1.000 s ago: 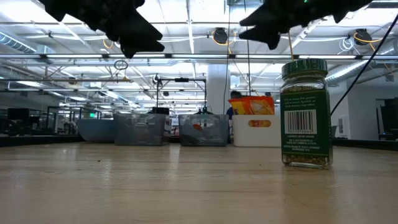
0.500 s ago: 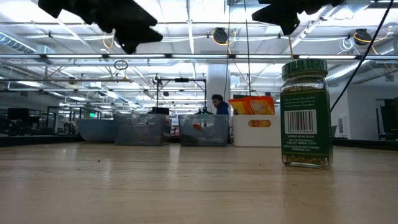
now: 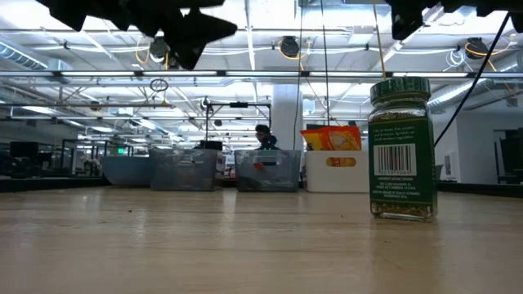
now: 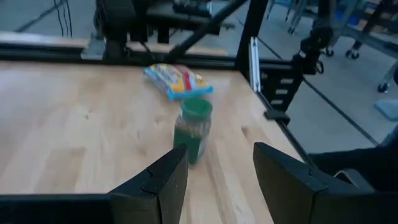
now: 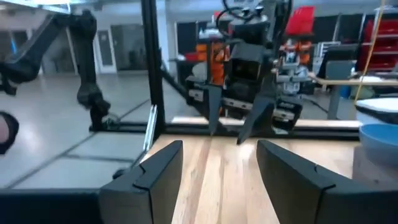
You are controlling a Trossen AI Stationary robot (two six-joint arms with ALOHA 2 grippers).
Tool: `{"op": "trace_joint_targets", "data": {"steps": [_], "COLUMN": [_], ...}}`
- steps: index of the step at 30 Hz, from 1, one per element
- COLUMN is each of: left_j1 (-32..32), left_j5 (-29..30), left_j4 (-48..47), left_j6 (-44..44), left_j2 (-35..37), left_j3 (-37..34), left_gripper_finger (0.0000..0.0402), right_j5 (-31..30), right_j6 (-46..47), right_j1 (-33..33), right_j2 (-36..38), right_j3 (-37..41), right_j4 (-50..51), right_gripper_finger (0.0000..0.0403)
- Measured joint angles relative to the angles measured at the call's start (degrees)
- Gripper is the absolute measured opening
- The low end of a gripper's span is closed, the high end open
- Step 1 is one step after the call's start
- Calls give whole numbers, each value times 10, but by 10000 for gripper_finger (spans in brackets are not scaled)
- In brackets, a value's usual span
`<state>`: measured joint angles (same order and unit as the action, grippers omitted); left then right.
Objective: Pick & Place Food Item
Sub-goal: Put the green spice bottle into the left black bin
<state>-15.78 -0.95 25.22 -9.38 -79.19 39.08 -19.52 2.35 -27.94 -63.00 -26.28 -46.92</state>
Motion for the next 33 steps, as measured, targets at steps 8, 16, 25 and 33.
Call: {"op": "trace_joint_targets", "data": {"steps": [8,16,25,33], "left_j1": [-3,26,36,37], "left_j5": [21,7,-20,-20], "left_j4": [124,32,-41,-47], "left_j6": [-15,6,55,62], "left_j2": [-75,-123,-135,-130], "left_j3": [12,98,152,154], "left_gripper_finger": [191,191,191,191], "right_j5": [-21,-77,-75,-58], "right_j6": [35,87,149,160], "right_j1": [-44,-88,-112,-84], "right_j2": [0,-10,-55,-82], "right_j3": [0,1,1,1], "right_j4": [165,271,263,243], "right_gripper_finger": [197,196,196,196]}}
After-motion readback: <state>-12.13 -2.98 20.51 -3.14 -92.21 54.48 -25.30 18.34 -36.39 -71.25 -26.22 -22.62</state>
